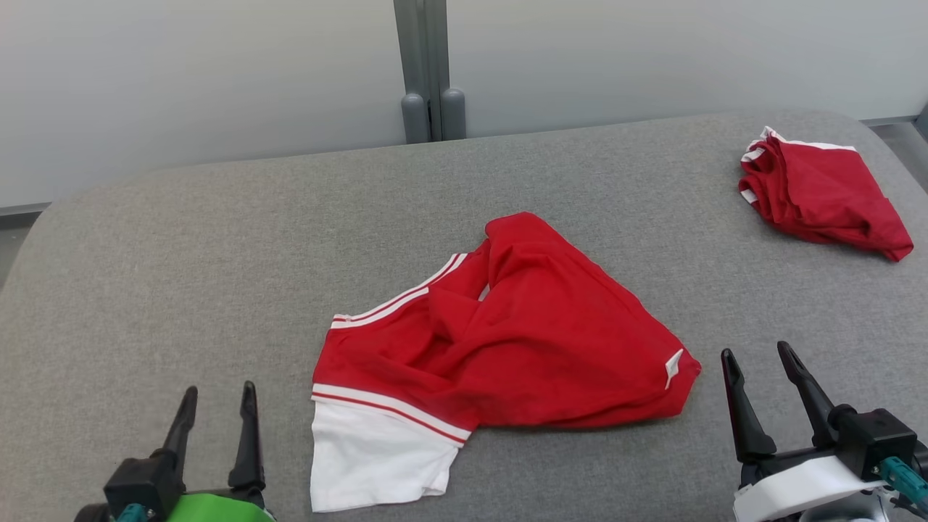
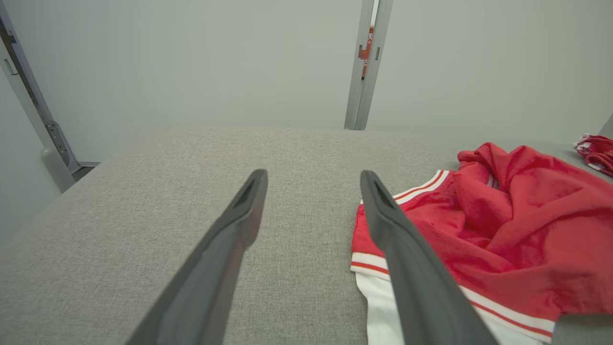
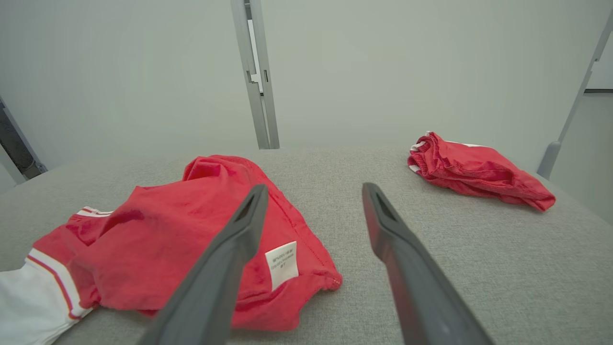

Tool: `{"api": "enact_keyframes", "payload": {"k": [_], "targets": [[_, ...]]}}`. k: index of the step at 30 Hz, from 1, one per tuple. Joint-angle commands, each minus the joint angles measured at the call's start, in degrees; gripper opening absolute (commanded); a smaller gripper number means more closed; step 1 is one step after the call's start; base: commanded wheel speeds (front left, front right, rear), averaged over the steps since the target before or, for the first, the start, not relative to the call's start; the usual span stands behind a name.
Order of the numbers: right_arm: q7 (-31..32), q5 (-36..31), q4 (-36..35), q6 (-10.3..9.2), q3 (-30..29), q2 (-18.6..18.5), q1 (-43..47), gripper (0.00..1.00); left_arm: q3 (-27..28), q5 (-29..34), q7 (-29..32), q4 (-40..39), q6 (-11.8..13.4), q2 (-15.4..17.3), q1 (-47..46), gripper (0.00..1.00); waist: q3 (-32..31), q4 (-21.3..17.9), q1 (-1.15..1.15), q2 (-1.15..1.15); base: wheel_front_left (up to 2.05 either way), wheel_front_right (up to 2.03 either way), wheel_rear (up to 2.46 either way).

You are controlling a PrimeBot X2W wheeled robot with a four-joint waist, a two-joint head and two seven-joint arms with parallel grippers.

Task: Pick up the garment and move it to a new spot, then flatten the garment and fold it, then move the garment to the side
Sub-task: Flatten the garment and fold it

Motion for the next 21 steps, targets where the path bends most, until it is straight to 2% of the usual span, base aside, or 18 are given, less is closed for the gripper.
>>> {"api": "enact_keyframes", "payload": {"k": [1, 7, 12, 21], "targets": [[-0.16, 0.32, 0.53, -0.06, -0.27, -0.12, -0.82, 1.0, -0.72, -0.11, -0.16, 0.61, -0.11, 0.03, 1.08, 1.0, 0.09, 0.01, 0.0, 0.0, 0.0, 0.0, 0.0], [-0.16, -0.19, 3.72, -0.06, -1.21, -0.62, -4.25, 1.0, -5.07, -0.42, -0.15, 5.02, -0.13, -0.08, 0.3, 1.0, 1.42, 0.01, 0.0, 0.0, 0.0, 0.0, 0.0], [-0.16, -0.72, 9.23, -0.06, -1.22, -1.38, -8.62, 1.0, -9.07, -1.59, -0.15, 9.94, -0.13, 0.13, -1.6, 1.0, 3.49, 0.4, 0.0, 0.0, 0.0, 0.0, 0.0], [-0.16, -0.42, 23.83, -0.06, 0.85, -2.14, -17.31, 1.0, -13.64, -3.37, -0.16, 16.42, -0.07, 0.02, -4.27, 1.0, 7.65, 1.47, 0.0, 0.0, 0.0, 0.0, 0.0]]}}
